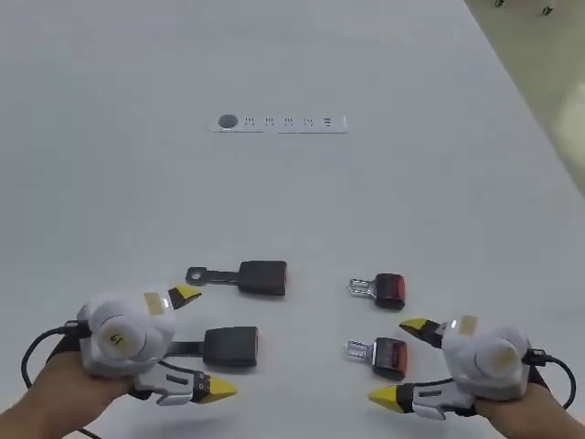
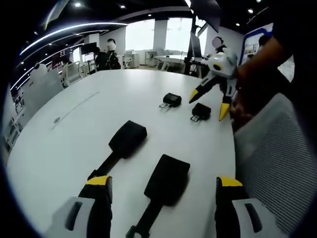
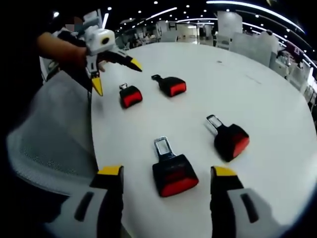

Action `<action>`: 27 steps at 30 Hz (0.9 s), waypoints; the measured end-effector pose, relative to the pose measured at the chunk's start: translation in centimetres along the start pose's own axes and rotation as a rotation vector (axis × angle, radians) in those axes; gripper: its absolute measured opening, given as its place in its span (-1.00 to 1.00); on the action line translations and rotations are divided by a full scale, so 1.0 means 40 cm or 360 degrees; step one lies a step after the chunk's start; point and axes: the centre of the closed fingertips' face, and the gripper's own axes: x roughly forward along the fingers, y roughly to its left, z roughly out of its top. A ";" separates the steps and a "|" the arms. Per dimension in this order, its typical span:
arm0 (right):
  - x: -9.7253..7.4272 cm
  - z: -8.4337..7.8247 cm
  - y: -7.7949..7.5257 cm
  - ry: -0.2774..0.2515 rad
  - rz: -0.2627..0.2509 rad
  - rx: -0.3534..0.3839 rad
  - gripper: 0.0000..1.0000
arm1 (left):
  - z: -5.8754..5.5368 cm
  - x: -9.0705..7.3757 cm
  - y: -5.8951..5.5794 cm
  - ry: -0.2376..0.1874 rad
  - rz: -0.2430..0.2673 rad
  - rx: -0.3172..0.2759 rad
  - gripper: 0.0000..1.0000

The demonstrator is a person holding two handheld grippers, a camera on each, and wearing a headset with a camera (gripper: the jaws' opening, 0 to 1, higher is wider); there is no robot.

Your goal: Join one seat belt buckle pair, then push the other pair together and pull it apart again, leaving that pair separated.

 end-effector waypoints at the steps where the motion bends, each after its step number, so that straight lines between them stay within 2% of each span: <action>1: 0.001 -0.003 -0.001 0.0011 0.0008 -0.0003 0.45 | -0.004 0.005 0.000 0.0009 -0.0007 0.0006 0.73; 8: 0.005 -0.014 -0.003 0.0066 0.0084 -0.0059 0.26 | -0.032 0.042 -0.012 0.0069 -0.0083 0.0049 0.61; 10: 0.007 -0.017 -0.001 0.0078 0.0107 -0.0084 0.22 | -0.044 0.053 -0.016 0.0110 -0.0103 0.0075 0.59; 13: 0.008 -0.026 0.001 0.0130 0.0140 -0.0148 0.12 | -0.056 0.064 -0.018 0.0135 -0.0124 0.0088 0.52; 17: 0.008 -0.027 -0.001 0.0133 0.0153 -0.0165 0.05 | -0.071 0.075 -0.020 0.0161 -0.0145 0.0111 0.45; 18: 0.007 -0.027 -0.004 0.0137 0.0156 -0.0165 0.03 | -0.083 0.075 -0.013 0.0203 -0.0124 0.0160 0.44; 19: 0.007 -0.027 -0.003 0.0141 0.0159 -0.0170 0.02 | -0.074 0.079 -0.018 0.0173 -0.0138 0.0166 0.41; 21: 0.007 -0.028 -0.002 0.0150 0.0173 -0.0198 -0.01 | -0.072 0.076 -0.016 0.0178 -0.0144 0.0175 0.37; 25: 0.007 -0.030 -0.002 0.0162 0.0187 -0.0229 -0.08 | -0.078 0.075 -0.015 0.0215 -0.0150 0.0305 0.15; 27: 0.007 -0.029 -0.004 0.0164 0.0185 -0.0232 -0.10 | -0.075 0.083 -0.022 0.0205 -0.0171 0.0309 0.11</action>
